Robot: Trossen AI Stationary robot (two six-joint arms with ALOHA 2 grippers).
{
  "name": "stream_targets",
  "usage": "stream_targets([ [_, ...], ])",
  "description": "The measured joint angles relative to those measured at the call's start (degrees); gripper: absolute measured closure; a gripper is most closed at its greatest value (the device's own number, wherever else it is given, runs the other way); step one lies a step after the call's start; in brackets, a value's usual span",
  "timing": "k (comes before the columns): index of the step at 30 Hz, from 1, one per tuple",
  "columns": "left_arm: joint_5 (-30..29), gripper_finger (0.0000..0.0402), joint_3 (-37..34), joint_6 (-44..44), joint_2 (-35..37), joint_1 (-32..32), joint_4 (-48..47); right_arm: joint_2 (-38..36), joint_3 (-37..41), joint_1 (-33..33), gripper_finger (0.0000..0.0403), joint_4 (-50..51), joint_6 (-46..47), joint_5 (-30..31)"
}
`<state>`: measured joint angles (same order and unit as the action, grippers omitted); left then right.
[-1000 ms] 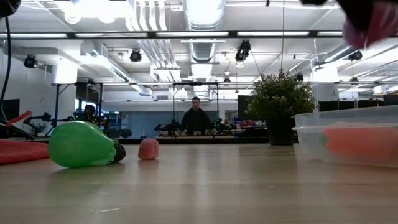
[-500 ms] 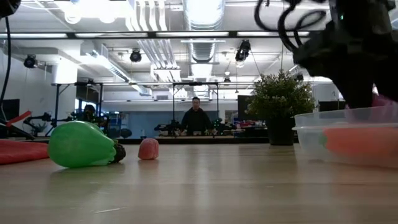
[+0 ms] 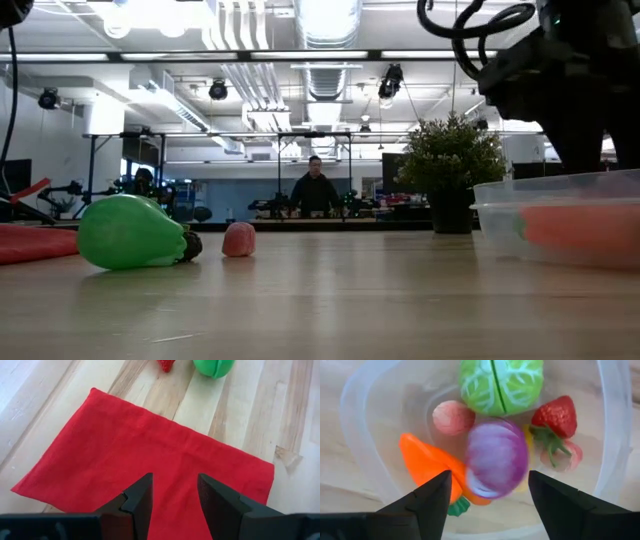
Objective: Pick and placing Produce into tupperware
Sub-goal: Put the pink peach into the transparent bin
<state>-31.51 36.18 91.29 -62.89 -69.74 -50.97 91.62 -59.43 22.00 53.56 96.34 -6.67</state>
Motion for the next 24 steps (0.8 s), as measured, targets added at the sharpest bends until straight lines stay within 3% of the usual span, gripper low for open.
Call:
stream_targets([
  [7,0.0,0.0262,0.0,0.0,0.0,0.0,0.1,-0.1,-2.8,0.0,0.0108,0.0,2.1,2.6],
  [13,0.0,0.0262,0.0,-0.2,0.0,0.0,0.0,2.0,-17.0,-1.8,0.0106,-0.5,-3.0,11.6],
  [17,0.0,0.0262,0.0,-0.2,0.0,0.0,0.0,9.6,-26.7,-5.6,0.0108,0.1,-14.8,11.3],
  [24,-0.1,0.0262,0.0,-0.2,0.0,0.0,0.8,27.4,-43.2,-11.7,0.0108,0.6,-33.7,3.9],
])
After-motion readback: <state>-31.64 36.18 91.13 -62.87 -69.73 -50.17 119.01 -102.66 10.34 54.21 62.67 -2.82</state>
